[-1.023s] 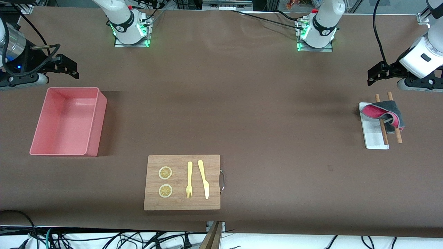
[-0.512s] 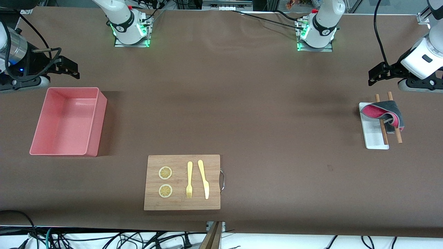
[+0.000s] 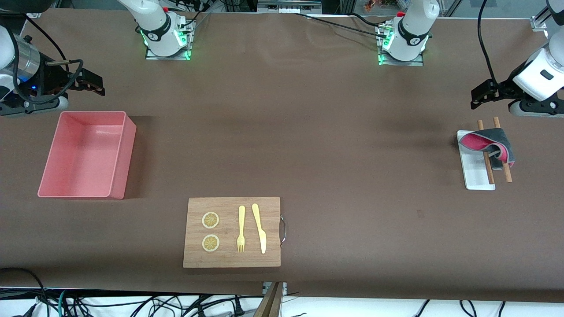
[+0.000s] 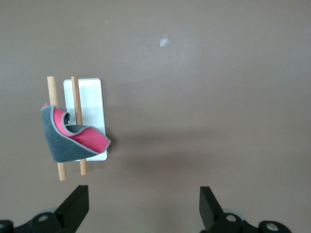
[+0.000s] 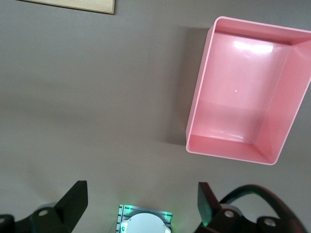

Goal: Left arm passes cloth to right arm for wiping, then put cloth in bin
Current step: 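Reach the left gripper to the grey cloth on the holder and grasp it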

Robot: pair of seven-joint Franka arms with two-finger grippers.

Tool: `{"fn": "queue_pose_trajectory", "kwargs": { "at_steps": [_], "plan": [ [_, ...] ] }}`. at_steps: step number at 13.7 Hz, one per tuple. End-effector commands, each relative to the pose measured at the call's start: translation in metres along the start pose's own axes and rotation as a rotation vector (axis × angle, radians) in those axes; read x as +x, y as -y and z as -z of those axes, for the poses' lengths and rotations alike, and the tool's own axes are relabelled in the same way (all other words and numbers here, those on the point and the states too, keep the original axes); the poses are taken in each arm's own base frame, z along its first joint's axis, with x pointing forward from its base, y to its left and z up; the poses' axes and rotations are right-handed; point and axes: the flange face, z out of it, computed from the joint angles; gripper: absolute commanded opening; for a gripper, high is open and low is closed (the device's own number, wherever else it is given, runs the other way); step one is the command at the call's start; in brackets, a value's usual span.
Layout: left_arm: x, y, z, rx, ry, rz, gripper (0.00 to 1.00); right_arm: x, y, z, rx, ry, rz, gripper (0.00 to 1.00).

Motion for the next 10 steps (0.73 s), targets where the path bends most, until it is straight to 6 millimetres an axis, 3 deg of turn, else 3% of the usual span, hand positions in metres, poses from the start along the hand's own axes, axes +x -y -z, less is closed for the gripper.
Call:
{"fn": "queue_pose_trajectory", "kwargs": {
  "at_steps": [1, 4, 5, 7, 9, 10],
  "plan": [
    [-0.001, 0.017, 0.003, 0.001, 0.037, 0.027, 1.00, 0.001, -0.002, 0.004, 0.016, 0.004, 0.003, 1.00],
    [0.000, 0.017, 0.007, 0.008, 0.066, 0.033, 1.00, 0.019, 0.000, -0.004, 0.012, -0.034, 0.012, 1.00],
    [0.004, 0.018, -0.004, 0.008, 0.100, 0.027, 1.00, 0.025, -0.001, -0.009, 0.014, -0.038, 0.013, 1.00],
    [0.031, 0.026, -0.035, 0.006, 0.159, 0.050, 1.00, 0.030, 0.008, -0.010, 0.013, -0.051, 0.028, 0.99],
    [0.055, 0.053, -0.062, 0.004, 0.196, 0.120, 1.00, 0.034, 0.019, -0.003, 0.007, -0.092, 0.043, 1.00],
    [0.066, 0.083, -0.068, -0.001, 0.195, 0.175, 1.00, 0.035, 0.018, -0.003, 0.011, -0.100, 0.043, 1.00]
  ]
}}
